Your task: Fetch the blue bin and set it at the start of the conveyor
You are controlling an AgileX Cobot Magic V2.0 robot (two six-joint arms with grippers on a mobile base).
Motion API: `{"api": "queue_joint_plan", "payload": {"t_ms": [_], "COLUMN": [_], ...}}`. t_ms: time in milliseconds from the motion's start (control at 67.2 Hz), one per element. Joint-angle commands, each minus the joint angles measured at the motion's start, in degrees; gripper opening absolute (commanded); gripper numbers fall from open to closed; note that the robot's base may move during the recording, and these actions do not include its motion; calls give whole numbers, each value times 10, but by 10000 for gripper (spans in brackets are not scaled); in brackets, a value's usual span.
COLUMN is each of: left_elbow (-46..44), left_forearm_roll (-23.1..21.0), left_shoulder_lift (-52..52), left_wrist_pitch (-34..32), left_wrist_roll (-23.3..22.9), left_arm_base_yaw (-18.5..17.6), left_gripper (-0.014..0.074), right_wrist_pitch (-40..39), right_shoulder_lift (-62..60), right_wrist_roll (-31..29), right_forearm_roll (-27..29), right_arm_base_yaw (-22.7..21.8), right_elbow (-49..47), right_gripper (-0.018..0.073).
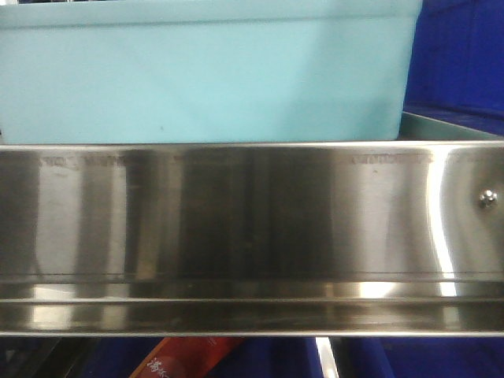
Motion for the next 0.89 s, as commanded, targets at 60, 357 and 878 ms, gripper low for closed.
{"api": "queue_joint_plan", "payload": {"t_ms": [60, 357, 878], "left_elbow": [-81, -187, -202], "left_forearm_roll": [2, 2, -1], "left_shoulder_lift": [62, 184, 332], "left_wrist_pitch": [73, 174, 180], "left_wrist_roll": [-38, -41, -32], "left_arm_base_yaw": [36, 146, 153], "left_gripper": [459, 459, 459], "right_wrist_pitch": [25, 163, 182], "right_shoulder_lift": [104, 303, 470], "right_wrist_roll": [96, 366, 412], "right_forearm_roll": [-133, -400, -381], "right_arm_base_yaw": [43, 160, 142], "right_elbow": [-96, -273, -306], "right_gripper": [536, 536, 536]}}
